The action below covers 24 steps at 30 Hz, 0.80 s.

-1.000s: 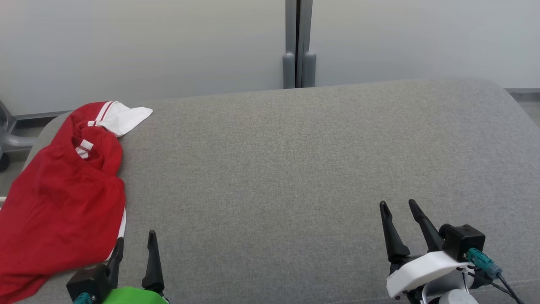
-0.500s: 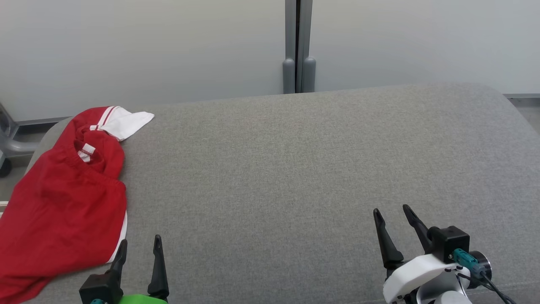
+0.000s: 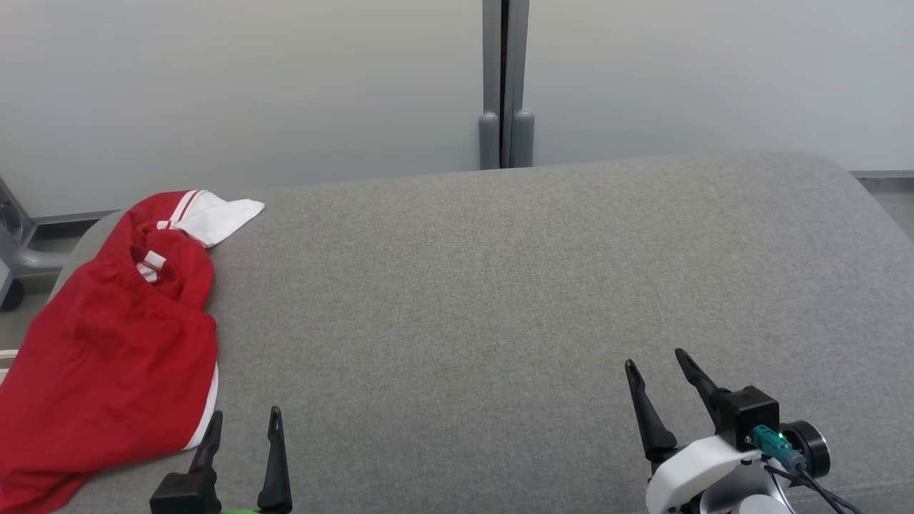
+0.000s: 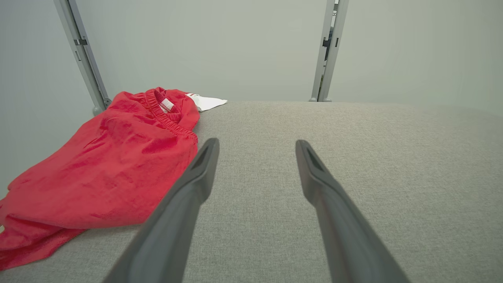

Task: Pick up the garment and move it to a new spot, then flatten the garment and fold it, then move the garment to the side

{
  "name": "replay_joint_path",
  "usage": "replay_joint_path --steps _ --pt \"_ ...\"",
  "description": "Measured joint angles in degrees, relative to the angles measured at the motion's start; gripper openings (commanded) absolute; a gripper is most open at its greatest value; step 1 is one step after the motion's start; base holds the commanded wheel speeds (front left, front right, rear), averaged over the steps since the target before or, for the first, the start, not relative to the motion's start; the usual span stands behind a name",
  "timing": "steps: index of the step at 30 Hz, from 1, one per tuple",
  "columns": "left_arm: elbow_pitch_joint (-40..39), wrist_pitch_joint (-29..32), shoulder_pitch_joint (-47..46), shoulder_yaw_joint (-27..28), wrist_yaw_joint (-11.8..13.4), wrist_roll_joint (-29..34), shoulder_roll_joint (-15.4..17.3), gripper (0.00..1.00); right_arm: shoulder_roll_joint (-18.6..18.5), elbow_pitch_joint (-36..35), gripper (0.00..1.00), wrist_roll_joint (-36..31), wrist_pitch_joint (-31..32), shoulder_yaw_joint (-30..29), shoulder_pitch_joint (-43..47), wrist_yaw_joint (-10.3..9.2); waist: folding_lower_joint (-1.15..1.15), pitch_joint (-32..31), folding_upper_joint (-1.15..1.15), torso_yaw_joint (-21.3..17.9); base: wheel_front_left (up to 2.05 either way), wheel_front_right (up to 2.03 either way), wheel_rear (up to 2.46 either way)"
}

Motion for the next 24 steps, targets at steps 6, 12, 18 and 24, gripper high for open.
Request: replay_joint_path --steps 6,12,18,24 --pt "0.0 0.0 0.1 0.1 0.0 -1.0 0.0 1.00 0.0 0.0 1.00 -0.3 -0.2 -0.3 0.0 0.01 0.00 -0.2 0.00 0.0 0.00 0.00 0.00" --pt "-0.2 0.1 0.3 0.1 0.0 -1.4 0.2 1.00 0.0 0.0 1.00 -0.3 -0.2 -0.5 0.1 0.01 0.00 -0.2 0.00 -0.1 0.00 0.00 0.00" --pt "-0.1 0.1 0.3 -0.1 0.0 -1.5 0.5 1.00 0.0 0.0 1.00 -0.3 -0.2 -0.5 0.1 0.01 0.00 -0.1 0.00 -0.1 0.00 0.00 0.00" --pt "-0.5 0.6 0.4 -0.5 0.5 -1.5 0.5 1.00 0.0 0.0 1.00 -0.3 0.0 -0.5 0.1 0.01 0.00 -0.1 0.00 -0.1 0.00 0.00 0.00"
